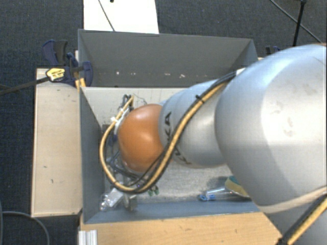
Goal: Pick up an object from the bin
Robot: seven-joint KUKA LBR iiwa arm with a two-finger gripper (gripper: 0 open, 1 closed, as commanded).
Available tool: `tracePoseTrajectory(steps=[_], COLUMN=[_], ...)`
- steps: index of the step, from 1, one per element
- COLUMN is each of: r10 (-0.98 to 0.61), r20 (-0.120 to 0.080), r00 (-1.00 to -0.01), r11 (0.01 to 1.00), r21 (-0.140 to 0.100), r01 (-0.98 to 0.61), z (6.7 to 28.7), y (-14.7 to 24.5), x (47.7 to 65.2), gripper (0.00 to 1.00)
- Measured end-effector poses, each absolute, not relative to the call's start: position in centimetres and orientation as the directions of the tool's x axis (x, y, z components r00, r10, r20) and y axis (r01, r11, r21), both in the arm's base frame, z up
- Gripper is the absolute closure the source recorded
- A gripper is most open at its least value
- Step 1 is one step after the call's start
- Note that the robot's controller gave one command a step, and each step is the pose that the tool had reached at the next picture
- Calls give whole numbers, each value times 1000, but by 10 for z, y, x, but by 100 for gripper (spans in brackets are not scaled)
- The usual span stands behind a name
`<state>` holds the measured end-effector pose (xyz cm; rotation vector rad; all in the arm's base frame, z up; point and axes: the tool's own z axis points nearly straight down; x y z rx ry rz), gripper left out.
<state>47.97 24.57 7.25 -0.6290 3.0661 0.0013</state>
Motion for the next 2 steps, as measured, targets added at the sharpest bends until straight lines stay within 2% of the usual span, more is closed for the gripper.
tracePoseTrajectory(steps=[1,2], r10=[-386,-405], r20=[2,-12], r00=[-922,-914], r11=[922,914], r21=[-2,0], r01=[-386,-405], z=[70,200], y=[244,232], x=[476,508], gripper=[100,100])
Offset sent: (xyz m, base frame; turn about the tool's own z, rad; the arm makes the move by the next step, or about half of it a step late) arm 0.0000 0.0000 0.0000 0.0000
